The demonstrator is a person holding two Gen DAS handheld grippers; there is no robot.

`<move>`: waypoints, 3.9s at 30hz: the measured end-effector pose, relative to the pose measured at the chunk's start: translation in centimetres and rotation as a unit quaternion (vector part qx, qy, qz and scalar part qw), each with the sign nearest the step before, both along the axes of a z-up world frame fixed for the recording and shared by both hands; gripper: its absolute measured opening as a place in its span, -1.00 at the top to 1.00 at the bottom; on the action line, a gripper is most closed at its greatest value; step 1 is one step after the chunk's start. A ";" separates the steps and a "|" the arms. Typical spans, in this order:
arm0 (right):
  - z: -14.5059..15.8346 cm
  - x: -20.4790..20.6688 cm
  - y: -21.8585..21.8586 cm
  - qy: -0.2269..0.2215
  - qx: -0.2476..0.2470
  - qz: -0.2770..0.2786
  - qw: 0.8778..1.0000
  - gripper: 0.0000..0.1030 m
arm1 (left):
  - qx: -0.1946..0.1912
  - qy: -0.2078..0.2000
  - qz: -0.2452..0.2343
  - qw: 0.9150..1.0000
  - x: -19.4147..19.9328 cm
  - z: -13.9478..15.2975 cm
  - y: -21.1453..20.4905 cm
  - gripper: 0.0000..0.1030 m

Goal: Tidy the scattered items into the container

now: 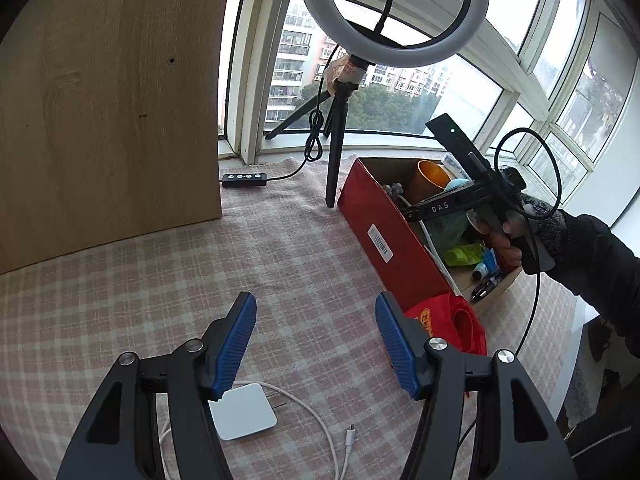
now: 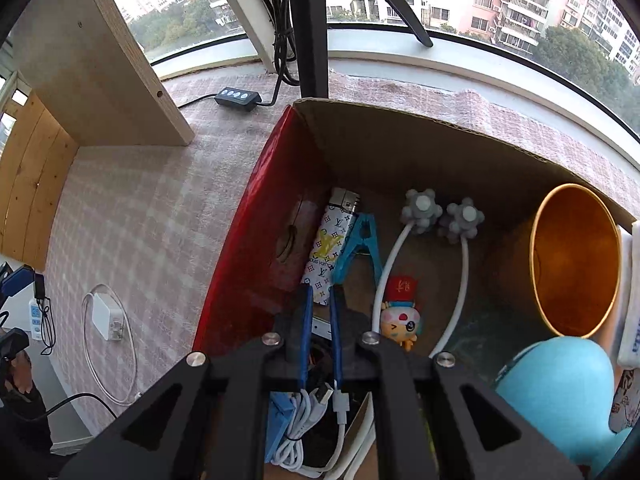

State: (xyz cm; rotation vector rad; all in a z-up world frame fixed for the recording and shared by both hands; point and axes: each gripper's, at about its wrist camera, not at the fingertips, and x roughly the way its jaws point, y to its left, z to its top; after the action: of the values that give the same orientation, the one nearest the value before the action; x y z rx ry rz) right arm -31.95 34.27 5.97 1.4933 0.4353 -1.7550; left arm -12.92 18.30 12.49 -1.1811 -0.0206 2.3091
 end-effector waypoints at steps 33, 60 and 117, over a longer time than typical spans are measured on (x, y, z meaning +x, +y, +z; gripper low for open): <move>-0.8 -0.6 -1.4 0.031 0.058 -0.018 0.998 0.81 | 0.013 -0.004 -0.008 1.000 0.1 -0.3 0.1 -0.16; -0.3 -3.7 -1.2 -0.053 0.041 -0.094 0.993 0.93 | 0.028 0.001 -0.007 1.000 0.3 0.0 -0.5 -0.16; -1.3 -4.3 -3.5 0.023 0.238 0.175 0.955 0.36 | 0.042 0.010 0.011 0.999 1.1 0.2 -2.8 -0.16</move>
State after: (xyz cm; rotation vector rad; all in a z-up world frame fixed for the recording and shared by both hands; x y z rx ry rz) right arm -36.24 30.78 4.69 1.5756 1.1397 -1.4612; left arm -11.85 15.51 12.69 -1.1199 -0.1229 2.3145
